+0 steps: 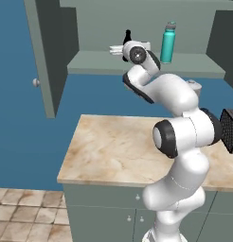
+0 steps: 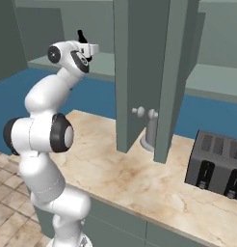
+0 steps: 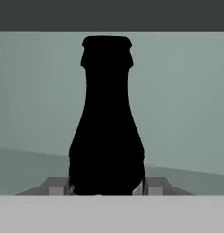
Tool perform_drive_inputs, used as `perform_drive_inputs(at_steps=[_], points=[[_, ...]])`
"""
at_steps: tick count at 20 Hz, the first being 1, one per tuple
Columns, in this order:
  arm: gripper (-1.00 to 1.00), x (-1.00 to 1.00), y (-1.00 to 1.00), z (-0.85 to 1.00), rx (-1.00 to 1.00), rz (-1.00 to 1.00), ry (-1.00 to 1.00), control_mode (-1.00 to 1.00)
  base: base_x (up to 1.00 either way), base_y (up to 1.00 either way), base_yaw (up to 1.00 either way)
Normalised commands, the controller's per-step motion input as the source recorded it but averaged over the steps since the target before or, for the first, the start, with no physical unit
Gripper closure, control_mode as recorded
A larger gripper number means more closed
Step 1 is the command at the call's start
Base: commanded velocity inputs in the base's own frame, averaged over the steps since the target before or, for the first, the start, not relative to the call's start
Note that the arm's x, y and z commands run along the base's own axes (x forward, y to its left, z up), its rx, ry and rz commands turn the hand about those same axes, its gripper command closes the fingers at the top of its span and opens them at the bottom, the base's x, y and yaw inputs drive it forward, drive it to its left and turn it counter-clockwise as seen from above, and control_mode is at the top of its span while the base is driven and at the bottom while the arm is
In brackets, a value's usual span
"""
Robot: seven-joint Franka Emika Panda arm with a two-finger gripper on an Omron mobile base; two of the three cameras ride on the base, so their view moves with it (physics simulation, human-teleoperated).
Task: Sort all alcoholic drinks to one cabinet, and non-alcoholic drinks to the other.
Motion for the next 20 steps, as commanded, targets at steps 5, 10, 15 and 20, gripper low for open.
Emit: perform_drive_inputs(at_steps=[5,10,15,20], points=[[1.00,0.00,0.00,-0.03,0.01,-0.07,-0.04,-1.00,0.00,0.00,0.00],[1.00,0.03,0.03,0.00,0.00,-0.08,0.10,-1.00,0.00,0.00,0.00],[1.00,0.08,0.06,0.00,0.00,-0.08,0.13,-1.00,0.00,0.00,0.00],[-1.00,0.08,0.04,0.00,0.00,-0.08,0.14,-1.00,0.00,0.00,0.00]])
